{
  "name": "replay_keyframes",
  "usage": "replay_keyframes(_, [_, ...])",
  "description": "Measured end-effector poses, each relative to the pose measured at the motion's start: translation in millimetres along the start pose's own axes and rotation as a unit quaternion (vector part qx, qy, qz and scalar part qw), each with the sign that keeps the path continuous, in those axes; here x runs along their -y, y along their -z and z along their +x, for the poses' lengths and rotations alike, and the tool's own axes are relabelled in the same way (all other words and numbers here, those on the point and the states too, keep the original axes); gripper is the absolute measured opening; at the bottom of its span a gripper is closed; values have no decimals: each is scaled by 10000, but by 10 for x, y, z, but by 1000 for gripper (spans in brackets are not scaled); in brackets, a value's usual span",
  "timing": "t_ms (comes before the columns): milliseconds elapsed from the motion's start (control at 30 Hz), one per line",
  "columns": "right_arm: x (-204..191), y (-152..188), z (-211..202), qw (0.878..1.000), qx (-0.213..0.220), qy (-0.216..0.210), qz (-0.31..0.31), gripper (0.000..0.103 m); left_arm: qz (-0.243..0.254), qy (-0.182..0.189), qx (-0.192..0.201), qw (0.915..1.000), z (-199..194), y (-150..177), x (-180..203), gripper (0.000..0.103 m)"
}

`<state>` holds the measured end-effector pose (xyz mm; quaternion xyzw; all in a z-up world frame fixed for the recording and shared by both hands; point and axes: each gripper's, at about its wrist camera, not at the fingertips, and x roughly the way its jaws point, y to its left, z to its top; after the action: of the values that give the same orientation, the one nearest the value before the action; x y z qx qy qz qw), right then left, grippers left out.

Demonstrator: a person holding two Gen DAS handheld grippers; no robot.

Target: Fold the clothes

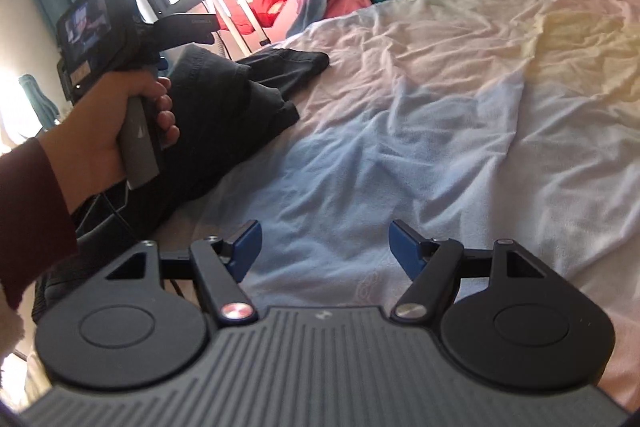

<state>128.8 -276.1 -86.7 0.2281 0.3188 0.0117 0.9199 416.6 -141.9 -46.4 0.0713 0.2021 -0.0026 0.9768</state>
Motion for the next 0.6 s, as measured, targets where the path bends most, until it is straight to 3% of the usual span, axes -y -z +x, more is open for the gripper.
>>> replay_keyframes(33, [34,-6,37,10000,-7,-11,82,73,113,-40,-99,9999,89,-19,54,44])
replay_keyframes(67, [68,-12,74,9999,-13,-21,163,73,156,-51,-99,9998,110,-20,85,22])
replay_keyframes(200, [84,-23,156,9999,75,116,-33,73,229,195,278,9992,-124,20,103,3])
replay_keyframes(467, [26,-14,27,9996,242,75,-83,73,420,1153,726,9898,-1617,401,-294,2])
replay_keyframes(600, [-83,38,-151,9988,385,27,-285,73,257,1565,447,9863,-2420,886,-658,2])
